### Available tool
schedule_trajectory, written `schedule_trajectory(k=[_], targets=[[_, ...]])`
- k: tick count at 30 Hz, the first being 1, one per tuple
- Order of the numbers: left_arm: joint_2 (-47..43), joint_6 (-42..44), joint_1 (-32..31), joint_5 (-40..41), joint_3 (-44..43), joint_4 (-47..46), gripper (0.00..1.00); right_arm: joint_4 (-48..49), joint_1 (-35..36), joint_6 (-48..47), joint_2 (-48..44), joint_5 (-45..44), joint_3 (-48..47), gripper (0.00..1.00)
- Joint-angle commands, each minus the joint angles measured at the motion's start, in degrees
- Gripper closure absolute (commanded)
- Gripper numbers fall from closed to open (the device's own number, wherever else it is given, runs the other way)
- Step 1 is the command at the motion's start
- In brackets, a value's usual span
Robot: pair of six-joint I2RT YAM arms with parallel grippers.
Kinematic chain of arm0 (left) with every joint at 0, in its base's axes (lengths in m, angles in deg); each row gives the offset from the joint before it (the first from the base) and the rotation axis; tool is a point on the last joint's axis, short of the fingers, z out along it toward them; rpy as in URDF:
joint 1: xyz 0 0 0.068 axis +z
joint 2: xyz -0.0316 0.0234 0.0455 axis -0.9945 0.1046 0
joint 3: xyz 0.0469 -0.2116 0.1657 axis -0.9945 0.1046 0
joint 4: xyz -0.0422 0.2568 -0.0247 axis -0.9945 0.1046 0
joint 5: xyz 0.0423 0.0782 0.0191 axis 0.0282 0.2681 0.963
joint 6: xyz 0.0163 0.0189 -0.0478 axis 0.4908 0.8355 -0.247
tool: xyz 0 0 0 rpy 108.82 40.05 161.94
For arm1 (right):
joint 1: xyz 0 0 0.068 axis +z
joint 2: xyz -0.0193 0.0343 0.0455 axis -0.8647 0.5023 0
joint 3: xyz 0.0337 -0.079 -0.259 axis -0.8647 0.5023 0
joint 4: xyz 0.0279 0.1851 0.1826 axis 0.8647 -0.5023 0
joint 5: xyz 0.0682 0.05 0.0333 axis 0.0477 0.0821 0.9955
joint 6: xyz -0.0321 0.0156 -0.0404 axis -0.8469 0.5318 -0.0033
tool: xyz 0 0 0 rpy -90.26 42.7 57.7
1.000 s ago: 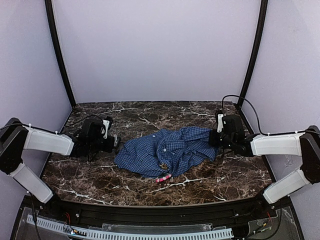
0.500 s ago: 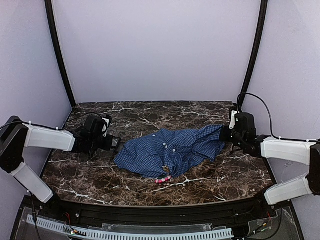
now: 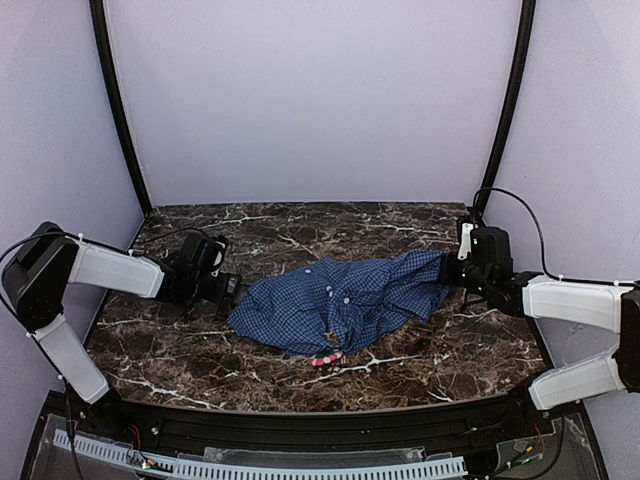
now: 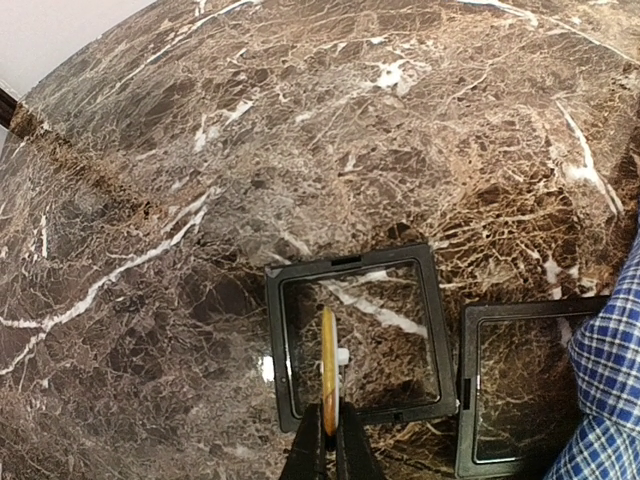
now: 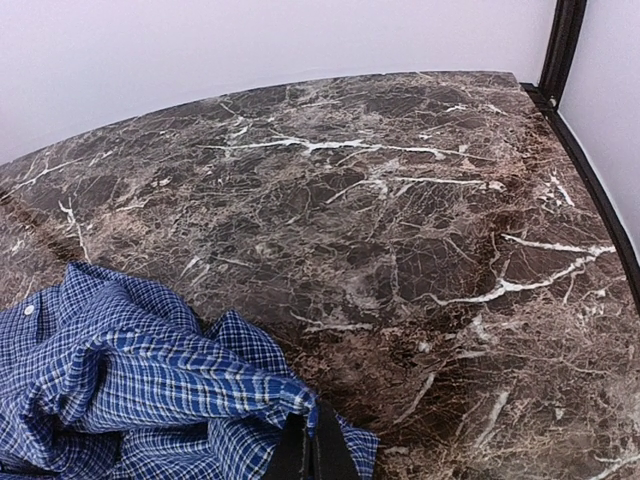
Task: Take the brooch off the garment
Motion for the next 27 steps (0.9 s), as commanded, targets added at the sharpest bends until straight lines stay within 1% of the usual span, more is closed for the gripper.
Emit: schedule_trajectory(k=[1,15,27], targets=[[2.12,1.44,0.31,1.76,-2.73,0.15,0.99,1.56,-0.31,0.13,0.12,1.45,0.67,1.00],[3.60,1.77,0.88,3.43,-4.11,0.57,0.99,1.78,-0.35,-0.21,1.19,2.44,0.52,1.00],[4.73,1.37,1.06,3.22,-5.11,2.00,0.99,1.67,-0.32,-0.30,1.32,2.62,0.46,1.00]])
